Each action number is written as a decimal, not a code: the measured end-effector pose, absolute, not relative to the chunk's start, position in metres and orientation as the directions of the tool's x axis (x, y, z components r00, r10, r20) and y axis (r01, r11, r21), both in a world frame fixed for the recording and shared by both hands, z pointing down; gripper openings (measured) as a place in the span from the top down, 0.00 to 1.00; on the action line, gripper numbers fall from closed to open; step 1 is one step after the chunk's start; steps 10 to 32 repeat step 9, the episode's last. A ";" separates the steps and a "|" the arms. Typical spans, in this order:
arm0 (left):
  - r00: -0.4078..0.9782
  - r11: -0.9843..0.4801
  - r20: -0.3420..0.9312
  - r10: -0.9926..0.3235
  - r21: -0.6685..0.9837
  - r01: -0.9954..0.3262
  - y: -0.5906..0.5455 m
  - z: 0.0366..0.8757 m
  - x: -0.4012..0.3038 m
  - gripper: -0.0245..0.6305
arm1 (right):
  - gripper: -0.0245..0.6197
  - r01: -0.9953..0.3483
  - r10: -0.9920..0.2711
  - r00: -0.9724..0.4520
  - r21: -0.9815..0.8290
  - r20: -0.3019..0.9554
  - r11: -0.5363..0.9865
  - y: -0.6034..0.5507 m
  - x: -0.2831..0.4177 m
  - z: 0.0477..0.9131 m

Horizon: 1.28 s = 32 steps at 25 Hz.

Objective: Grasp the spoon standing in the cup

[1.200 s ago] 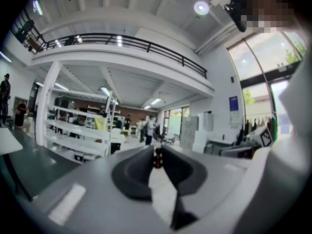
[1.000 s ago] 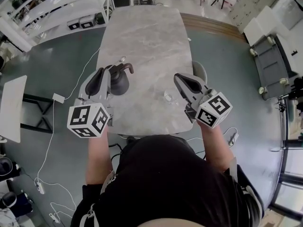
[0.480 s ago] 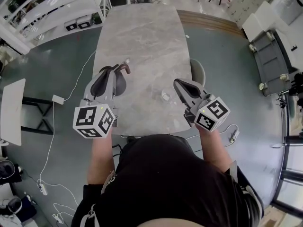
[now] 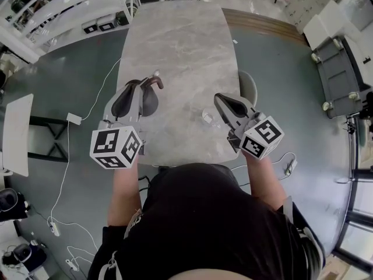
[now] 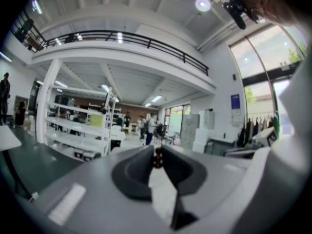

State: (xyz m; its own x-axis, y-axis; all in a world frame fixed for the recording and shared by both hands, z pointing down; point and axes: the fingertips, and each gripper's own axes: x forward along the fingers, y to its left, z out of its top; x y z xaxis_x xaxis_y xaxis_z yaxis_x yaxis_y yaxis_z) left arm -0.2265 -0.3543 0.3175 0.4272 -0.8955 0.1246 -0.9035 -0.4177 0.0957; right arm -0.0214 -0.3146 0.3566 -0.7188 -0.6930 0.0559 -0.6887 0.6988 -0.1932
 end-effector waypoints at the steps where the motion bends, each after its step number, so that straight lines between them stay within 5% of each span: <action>1: 0.425 -0.416 0.124 -0.897 0.094 -0.905 -0.354 0.317 -0.227 0.88 | 0.97 -0.687 -0.691 -0.721 -0.193 0.054 0.701 -0.315 -0.021 0.357; 32: 0.411 -0.401 0.119 -0.904 0.094 -0.911 -0.355 0.315 -0.231 0.88 | 0.97 -0.666 -0.670 -0.742 -0.165 0.036 0.728 -0.318 -0.027 0.353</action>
